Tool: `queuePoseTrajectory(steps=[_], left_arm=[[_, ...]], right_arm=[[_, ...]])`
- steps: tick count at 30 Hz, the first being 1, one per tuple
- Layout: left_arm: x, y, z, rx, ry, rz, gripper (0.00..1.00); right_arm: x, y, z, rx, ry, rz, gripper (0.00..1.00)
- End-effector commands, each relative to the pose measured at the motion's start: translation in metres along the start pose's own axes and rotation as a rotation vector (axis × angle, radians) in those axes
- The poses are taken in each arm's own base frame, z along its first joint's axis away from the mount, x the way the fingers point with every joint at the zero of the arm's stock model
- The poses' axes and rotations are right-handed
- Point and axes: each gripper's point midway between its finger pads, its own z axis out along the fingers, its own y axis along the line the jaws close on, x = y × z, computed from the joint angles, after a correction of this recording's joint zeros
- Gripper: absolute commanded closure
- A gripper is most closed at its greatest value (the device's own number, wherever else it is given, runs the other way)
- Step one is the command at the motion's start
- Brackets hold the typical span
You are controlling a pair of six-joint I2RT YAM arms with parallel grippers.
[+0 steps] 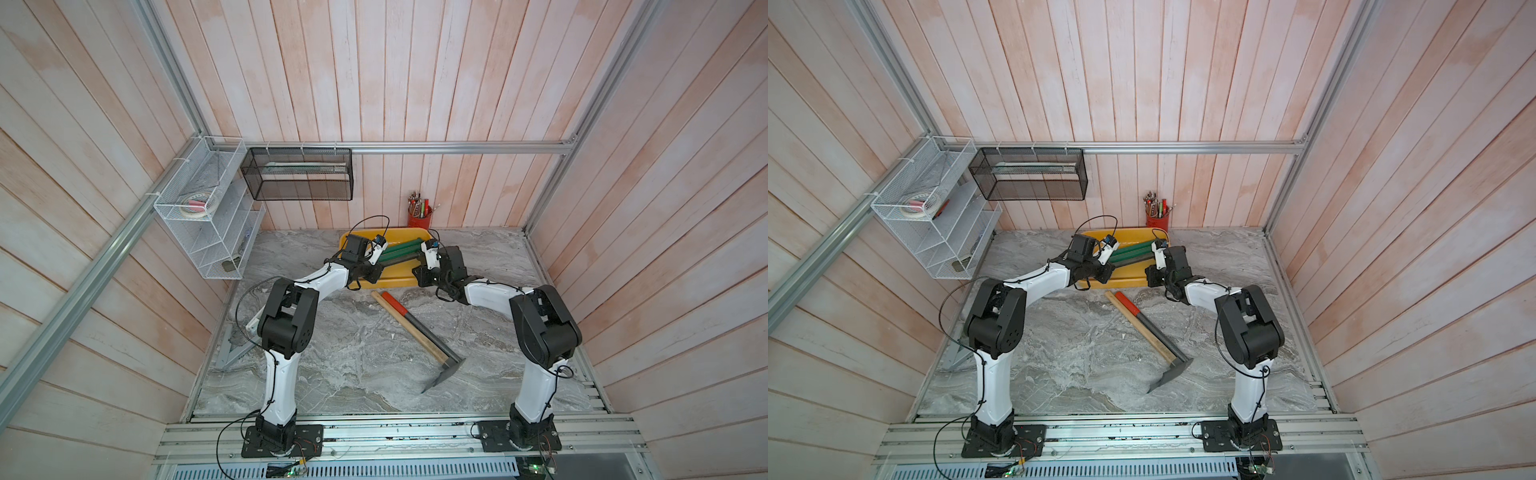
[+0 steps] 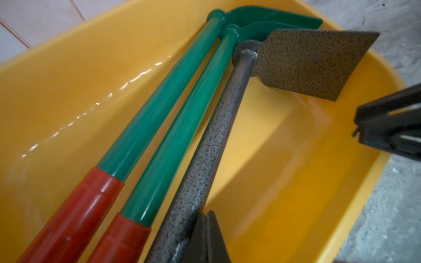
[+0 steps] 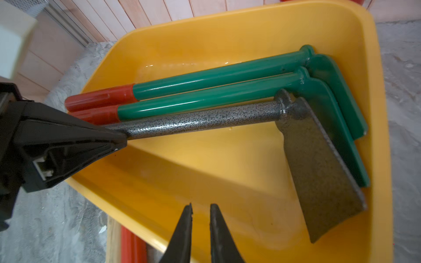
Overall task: Put the small hoe into the storage box
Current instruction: Adjust the storage box at the center of the board.
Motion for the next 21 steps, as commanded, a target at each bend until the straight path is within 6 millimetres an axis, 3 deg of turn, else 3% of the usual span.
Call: queuePoseTrajectory(steps=[1,7,15,21], left_arm=[[0.007,0.015,0.007,0.000,0.003,-0.041,1.00],[0.004,0.019,0.009,-0.003,-0.008,-0.040,1.00],[0.003,0.019,0.025,0.025,-0.004,-0.035,1.00],[0.000,-0.005,0.023,0.048,0.004,-0.001,1.00]], right_arm=[[-0.015,0.001,0.006,0.022,-0.021,-0.051,0.84],[-0.005,0.002,0.018,0.032,0.021,-0.071,0.84],[0.008,0.007,0.014,0.025,0.040,-0.062,0.84],[0.015,0.005,0.015,0.027,0.053,-0.055,0.84]])
